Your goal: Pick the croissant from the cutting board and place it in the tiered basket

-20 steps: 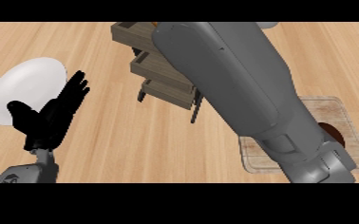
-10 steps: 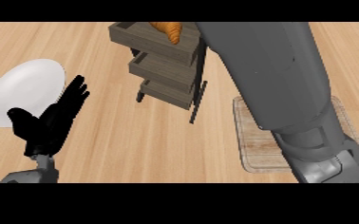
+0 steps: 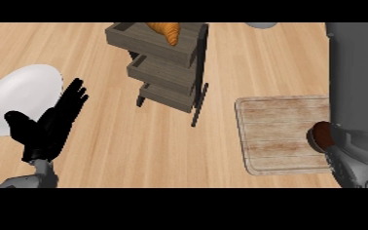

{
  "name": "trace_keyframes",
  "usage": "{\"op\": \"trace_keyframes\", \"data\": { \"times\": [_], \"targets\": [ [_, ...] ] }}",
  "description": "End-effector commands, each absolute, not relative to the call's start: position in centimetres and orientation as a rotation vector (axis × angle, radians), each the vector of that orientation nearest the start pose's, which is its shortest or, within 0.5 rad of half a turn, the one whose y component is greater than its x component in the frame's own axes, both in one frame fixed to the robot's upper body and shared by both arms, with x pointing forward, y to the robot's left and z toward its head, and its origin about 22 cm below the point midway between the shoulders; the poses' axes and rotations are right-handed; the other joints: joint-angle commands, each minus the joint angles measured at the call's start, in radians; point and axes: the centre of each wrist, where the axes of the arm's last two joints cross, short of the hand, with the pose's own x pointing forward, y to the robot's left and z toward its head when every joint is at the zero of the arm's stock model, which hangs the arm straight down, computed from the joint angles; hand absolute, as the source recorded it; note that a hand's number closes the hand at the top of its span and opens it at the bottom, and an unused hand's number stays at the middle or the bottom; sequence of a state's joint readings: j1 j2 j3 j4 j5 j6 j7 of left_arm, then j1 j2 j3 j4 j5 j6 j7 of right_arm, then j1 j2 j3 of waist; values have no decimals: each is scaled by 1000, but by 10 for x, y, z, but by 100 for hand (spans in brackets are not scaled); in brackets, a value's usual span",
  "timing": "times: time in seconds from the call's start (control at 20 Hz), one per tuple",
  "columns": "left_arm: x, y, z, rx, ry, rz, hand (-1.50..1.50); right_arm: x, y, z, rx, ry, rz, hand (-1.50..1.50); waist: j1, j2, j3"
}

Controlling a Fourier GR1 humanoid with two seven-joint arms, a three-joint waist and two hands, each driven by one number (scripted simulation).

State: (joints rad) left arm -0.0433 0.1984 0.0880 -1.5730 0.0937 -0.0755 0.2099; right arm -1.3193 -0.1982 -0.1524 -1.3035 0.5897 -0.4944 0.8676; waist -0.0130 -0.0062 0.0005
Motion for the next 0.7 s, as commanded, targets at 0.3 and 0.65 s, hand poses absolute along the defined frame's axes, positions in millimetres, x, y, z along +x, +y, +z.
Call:
{"op": "trace_keyframes", "data": {
  "times": [0.3,0.65],
  "targets": [
    [247,303,41,78,-1432,-87,0,297,-263,412,-639,-1876,-401,-150,-2,-2,0],
    [252,287,47,77,-1428,-80,0,256,-332,398,-670,-1859,-381,-150,3,2,0]
  ]
}}
